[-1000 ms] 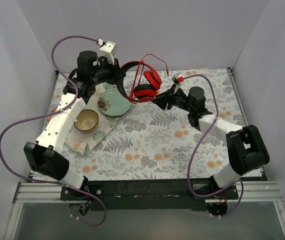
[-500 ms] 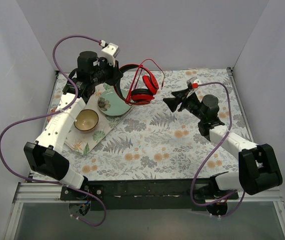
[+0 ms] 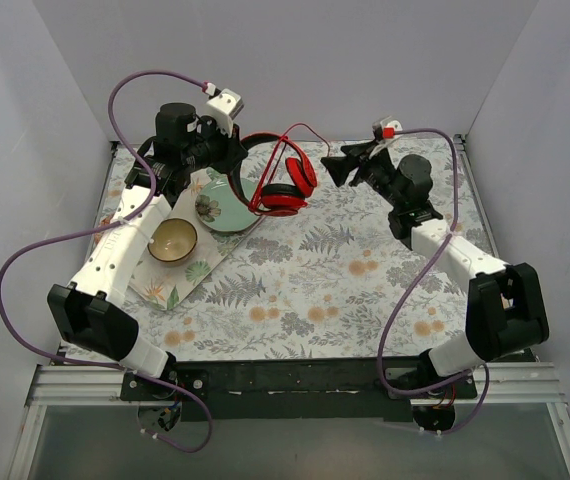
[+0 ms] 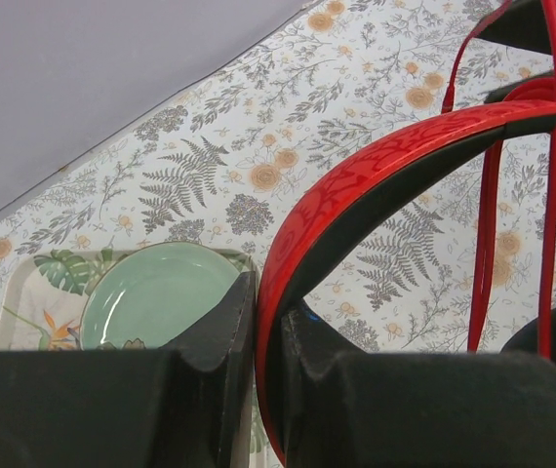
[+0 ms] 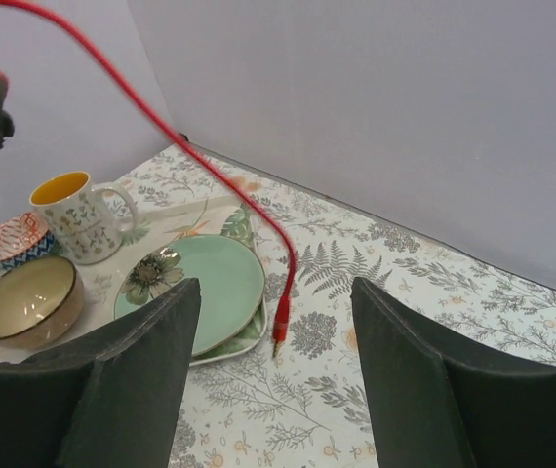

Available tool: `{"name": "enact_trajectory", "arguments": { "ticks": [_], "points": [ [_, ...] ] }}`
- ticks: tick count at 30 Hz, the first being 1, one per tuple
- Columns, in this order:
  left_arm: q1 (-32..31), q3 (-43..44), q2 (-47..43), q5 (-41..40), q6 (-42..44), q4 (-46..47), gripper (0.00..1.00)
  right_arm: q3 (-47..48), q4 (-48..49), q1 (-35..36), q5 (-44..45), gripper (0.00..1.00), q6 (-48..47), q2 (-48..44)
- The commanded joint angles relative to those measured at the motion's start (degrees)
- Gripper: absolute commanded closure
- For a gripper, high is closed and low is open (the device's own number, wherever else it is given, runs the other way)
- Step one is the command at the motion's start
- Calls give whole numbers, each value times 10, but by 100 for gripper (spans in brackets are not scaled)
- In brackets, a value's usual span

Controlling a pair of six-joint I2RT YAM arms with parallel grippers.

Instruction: Wrap the headphones

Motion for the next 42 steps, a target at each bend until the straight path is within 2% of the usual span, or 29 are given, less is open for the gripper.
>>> {"name": "enact_trajectory", "arguments": {
  "ticks": [1, 4, 7, 11, 14, 17, 18, 20, 21, 24, 29, 33, 38, 42],
  "points": [
    [1, 29, -29, 17, 0, 11, 100, 80, -18, 0, 19, 30, 19, 37],
    [0, 34, -30, 19, -1, 11, 100, 102, -27, 1, -3, 33, 23, 60],
    [1, 37, -28, 19, -2, 11, 100, 106, -23, 1, -22, 41, 33, 73],
    [1, 42, -26, 21, -7, 11, 100, 82, -3, 1, -27, 46, 47, 77],
    [1, 45, -24, 22, -20, 11, 100, 69, 11, 1, -34, 54, 57, 80],
    [1, 45, -21, 28, -38, 16, 100, 58, 21, 1, -34, 73, 65, 82],
    [1, 44, -21, 31, -56, 18, 100, 57, 21, 2, -37, 85, 65, 84],
    [1, 41, -17, 42, -77, 24, 100, 59, 21, 6, -39, 97, 71, 91],
    [2, 40, -16, 44, -106, 32, 100, 60, 20, 8, -41, 99, 71, 96],
    [4, 31, -14, 44, -156, 64, 100, 62, 16, 25, -39, 99, 75, 111],
    [28, 16, 11, 17, -291, 110, 100, 62, 20, 83, -28, 99, 105, 151],
    [40, -52, 43, -116, -345, 161, 100, 37, 40, 132, 28, 99, 151, 164],
    [41, -121, 76, -220, -397, 201, 100, 4, 67, 182, 58, 99, 226, 190],
    [41, -146, 112, -261, -435, 213, 100, -53, 124, 199, 79, 99, 314, 207]
  ]
}}
